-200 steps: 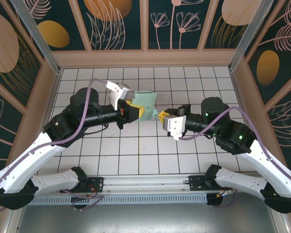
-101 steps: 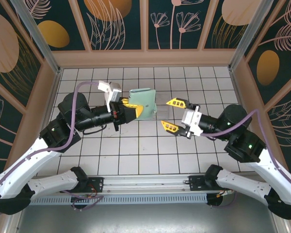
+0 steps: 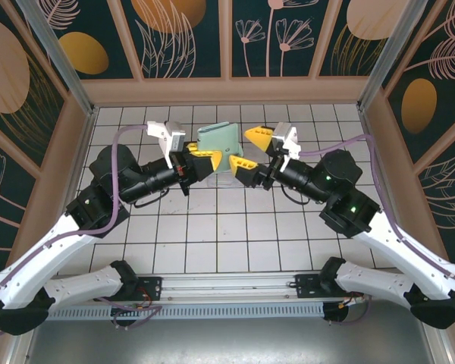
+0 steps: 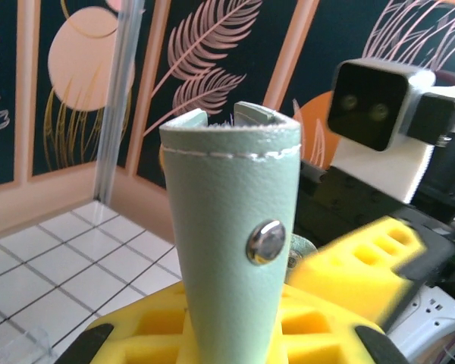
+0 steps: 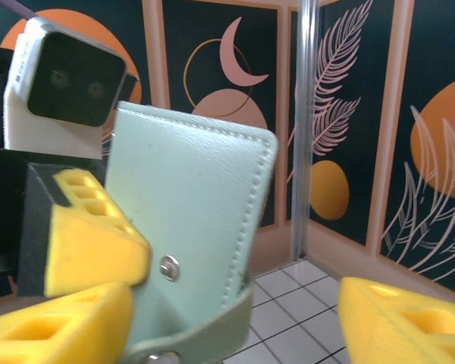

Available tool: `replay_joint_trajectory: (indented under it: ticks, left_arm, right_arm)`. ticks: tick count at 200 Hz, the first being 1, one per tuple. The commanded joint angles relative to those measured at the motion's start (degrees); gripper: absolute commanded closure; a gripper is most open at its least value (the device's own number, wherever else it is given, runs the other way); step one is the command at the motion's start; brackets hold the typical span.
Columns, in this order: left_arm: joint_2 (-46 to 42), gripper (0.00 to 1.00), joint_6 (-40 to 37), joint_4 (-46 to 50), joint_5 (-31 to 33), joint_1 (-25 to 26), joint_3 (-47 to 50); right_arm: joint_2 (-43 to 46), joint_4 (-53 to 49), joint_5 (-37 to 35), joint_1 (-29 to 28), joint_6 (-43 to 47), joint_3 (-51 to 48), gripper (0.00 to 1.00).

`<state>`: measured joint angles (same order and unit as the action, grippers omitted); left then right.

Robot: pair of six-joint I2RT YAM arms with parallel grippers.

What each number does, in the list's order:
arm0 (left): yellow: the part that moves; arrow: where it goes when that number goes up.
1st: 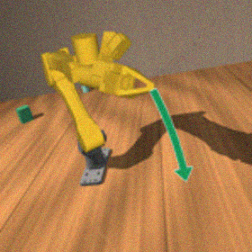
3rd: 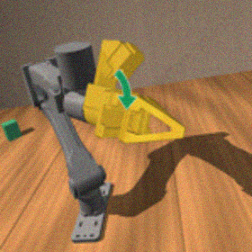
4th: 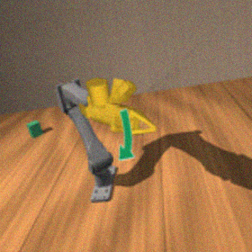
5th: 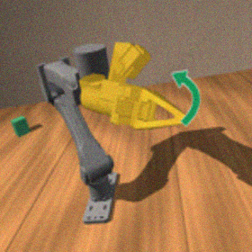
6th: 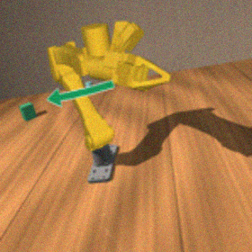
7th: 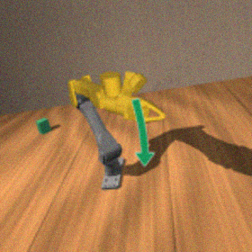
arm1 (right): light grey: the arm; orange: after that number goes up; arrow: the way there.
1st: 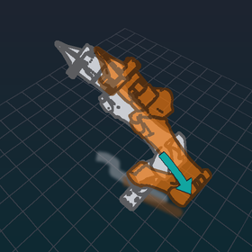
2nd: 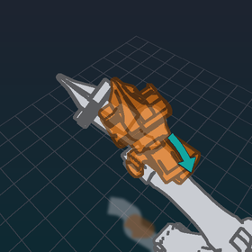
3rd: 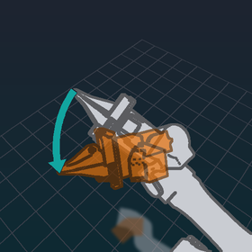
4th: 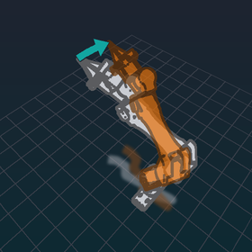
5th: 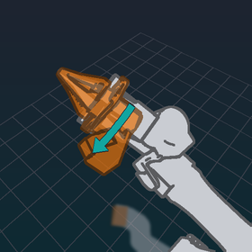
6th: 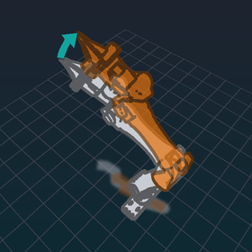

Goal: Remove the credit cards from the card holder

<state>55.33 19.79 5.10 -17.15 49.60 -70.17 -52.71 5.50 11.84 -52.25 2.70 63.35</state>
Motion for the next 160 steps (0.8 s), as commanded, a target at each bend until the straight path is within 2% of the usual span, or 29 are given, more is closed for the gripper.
replay_joint_trajectory:
  ticks: [1,20,50,88,122,160]
  left_arm:
    - [-2.8,1.00,0.7,-10.9,-6.1,-0.2,2.1]
    - [-2.8,1.00,1.6,-14.0,-12.9,-0.2,2.4]
    - [-1.2,1.00,3.2,-18.4,-24.0,-0.2,1.6]
    - [0.1,1.00,7.1,-29.0,-36.4,-0.2,1.7]
    - [1.2,1.00,7.2,-30.7,-41.9,-0.2,-0.8]
    - [1.6,1.00,6.6,-30.9,-46.9,-0.1,-2.0]
  right_arm:
    - [2.9,4.9,0.3,-0.1,-1.8,-0.5,0.43]
    - [4.3,6.3,6.4,-0.1,0.0,-0.9,0.51]
    - [5.1,8.7,18.2,-0.1,1.5,-0.1,0.56]
    - [4.4,10.6,26.3,-0.2,0.8,1.9,0.62]
    - [4.0,13.6,34.6,-0.3,0.4,2.8,0.62]
    - [2.1,14.4,37.6,-2.0,0.8,5.2,0.60]
